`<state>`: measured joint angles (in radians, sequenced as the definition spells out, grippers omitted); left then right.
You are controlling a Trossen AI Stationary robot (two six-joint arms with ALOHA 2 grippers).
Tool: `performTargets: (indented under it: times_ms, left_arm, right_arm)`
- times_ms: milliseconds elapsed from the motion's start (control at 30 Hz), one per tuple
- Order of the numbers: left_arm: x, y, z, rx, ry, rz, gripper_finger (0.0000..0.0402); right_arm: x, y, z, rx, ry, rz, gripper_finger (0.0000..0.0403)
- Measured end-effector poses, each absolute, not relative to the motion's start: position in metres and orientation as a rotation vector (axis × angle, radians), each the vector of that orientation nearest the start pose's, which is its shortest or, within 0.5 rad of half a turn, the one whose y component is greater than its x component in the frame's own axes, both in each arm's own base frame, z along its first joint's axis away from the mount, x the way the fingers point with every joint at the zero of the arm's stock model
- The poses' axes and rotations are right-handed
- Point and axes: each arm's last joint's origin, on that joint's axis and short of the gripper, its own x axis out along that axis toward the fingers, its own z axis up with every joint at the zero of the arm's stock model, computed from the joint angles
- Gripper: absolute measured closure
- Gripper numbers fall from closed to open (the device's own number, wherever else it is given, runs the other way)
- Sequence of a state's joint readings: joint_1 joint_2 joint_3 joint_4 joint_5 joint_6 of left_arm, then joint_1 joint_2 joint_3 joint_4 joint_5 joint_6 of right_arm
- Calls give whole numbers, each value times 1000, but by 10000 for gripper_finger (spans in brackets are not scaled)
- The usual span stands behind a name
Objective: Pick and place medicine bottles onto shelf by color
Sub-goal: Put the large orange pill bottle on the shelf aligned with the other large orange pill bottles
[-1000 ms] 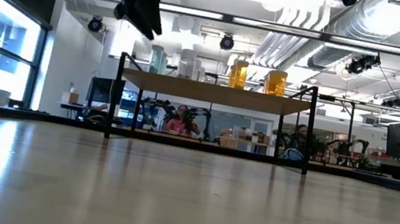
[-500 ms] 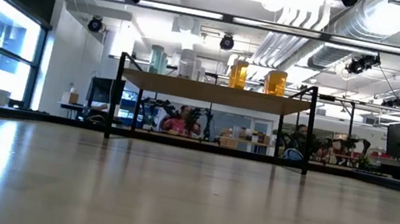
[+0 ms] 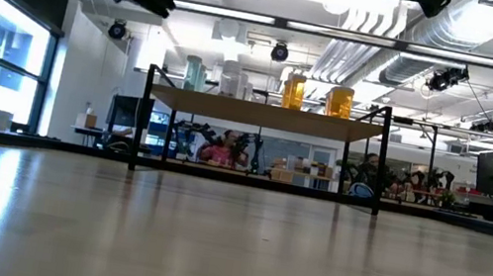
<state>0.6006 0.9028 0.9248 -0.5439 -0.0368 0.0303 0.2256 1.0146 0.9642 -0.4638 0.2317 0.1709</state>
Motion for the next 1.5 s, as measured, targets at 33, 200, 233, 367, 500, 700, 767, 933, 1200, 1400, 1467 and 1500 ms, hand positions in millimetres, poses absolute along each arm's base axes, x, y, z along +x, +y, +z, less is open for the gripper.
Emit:
performTargets:
  times_ms: [33,200,233,367,500,700,767,933,1200,1400,1467,1500]
  left_arm:
    - [153,106,324,-112,512,614,209]
    - [159,110,303,-59,461,591,209]
    - [161,110,300,-47,444,574,209]
    - [163,108,292,-37,435,481,209]
    - [164,106,293,-19,425,368,209]
    - [165,103,291,-41,430,292,209]
    - [165,103,291,-55,429,296,208]
    - [165,103,291,-91,424,305,208]
    - [167,98,291,-103,423,281,208]
    - [174,86,291,-88,427,209,208]
    - [176,81,291,-82,428,182,208]
    - [178,78,291,-78,428,166,208]
  right_arm:
    - [209,40,327,38,493,-59,224]
    - [219,36,324,34,450,-122,224]
    - [221,36,324,39,436,-127,224]
    - [233,35,325,52,381,-137,224]
    - [248,37,322,65,332,-134,224]
    - [270,42,308,75,337,-119,224]
    - [277,44,303,78,337,-103,224]
    - [293,48,295,92,306,-61,224]
    - [315,54,281,162,256,-24,224]
    - [327,56,270,191,228,-31,224]
    - [329,56,270,206,214,-31,221]
    - [329,56,270,211,210,-31,219]
